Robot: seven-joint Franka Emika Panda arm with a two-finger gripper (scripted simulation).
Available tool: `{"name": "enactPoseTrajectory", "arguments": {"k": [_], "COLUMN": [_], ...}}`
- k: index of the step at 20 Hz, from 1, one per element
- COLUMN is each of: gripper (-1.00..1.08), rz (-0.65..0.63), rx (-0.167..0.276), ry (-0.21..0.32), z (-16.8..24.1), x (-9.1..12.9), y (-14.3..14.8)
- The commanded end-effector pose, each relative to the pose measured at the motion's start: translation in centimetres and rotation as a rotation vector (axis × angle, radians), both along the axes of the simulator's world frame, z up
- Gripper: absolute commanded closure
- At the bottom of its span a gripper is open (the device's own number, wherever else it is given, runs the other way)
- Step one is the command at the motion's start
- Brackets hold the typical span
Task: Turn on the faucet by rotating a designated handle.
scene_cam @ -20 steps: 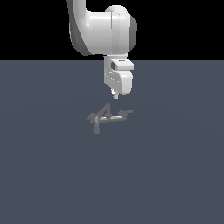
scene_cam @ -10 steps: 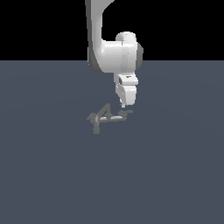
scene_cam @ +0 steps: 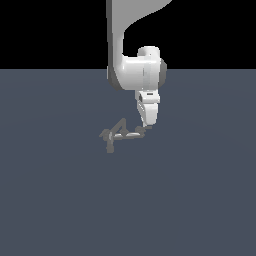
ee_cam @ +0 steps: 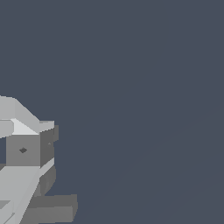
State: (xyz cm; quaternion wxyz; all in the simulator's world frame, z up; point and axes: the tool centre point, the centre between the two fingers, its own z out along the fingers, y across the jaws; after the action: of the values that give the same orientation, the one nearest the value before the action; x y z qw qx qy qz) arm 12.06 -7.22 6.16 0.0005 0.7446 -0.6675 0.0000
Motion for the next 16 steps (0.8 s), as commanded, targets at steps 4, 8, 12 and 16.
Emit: {"name": "enactPoseTrajectory", "arguments": {"k": [4, 8, 12, 16], "gripper": [1.08, 1.08, 1.08, 1.08], "rz": [-0.005, -0.004, -0.005, -0.002], "rx": [0.0, 0.0, 0.001, 0.002], "ry": [-0.001, 0.0, 0.0, -0.004], "z": [-0.1, -0.1, -0.1, -0.1], "x": [0.1, -0.7, -1.7, -1.9], "y": [-0.1, -0.8, -1.9, -1.9]}}
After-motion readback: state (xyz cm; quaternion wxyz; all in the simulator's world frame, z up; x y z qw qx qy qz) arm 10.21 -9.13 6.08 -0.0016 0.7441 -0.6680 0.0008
